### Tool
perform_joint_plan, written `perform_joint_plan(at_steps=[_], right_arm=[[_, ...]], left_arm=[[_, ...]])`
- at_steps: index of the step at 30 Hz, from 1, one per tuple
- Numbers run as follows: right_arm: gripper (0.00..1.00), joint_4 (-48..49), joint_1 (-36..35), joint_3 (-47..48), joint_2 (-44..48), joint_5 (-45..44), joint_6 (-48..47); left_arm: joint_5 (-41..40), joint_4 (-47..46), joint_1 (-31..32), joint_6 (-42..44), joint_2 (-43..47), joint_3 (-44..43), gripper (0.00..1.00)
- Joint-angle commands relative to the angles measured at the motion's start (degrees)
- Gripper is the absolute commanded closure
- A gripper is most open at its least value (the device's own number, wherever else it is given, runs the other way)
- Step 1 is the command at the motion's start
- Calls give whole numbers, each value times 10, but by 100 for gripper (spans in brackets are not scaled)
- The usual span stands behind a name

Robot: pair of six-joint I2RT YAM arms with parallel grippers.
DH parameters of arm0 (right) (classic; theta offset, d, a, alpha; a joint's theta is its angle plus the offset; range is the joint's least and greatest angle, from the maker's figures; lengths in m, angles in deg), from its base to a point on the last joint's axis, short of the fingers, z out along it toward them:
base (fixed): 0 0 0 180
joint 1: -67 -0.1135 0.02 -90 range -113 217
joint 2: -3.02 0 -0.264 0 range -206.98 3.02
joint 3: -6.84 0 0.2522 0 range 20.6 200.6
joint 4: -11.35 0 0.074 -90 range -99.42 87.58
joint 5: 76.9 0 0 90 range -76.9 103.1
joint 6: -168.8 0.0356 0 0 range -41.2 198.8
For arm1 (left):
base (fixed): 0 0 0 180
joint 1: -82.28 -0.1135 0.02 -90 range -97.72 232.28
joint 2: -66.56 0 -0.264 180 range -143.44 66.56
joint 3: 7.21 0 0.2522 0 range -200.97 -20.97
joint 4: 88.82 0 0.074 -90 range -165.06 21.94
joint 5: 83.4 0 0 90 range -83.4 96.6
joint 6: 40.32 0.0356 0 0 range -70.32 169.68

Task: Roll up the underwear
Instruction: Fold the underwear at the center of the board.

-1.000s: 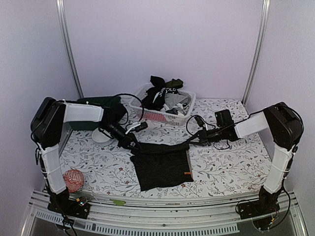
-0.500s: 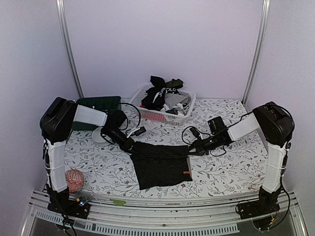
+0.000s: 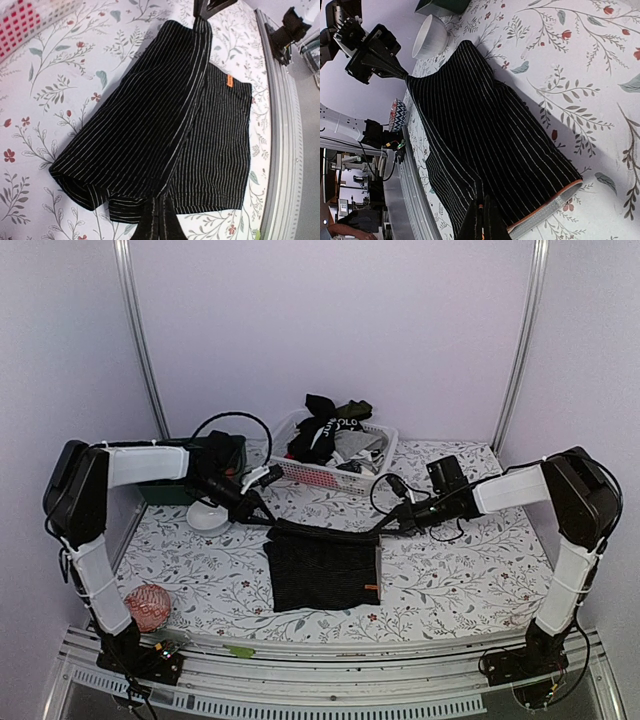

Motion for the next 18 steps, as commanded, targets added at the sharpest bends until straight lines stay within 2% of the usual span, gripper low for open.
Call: perform_joint_plan(at_steps=[1,5,9,18], right_arm=[[100,-43,-24,-23,32,17,-32],[100,-41,-32,-57,51,15,-31],[100,-19,-40,-91,42,10,-23],[100,27,-60,-101,-6,6,0]], left_arm=[[18,53,15,60,28,37,100],[2,64,38,89,48,81,100],[-14,32,49,80,53,124,100],[-31,1,52,51,8,125,100]])
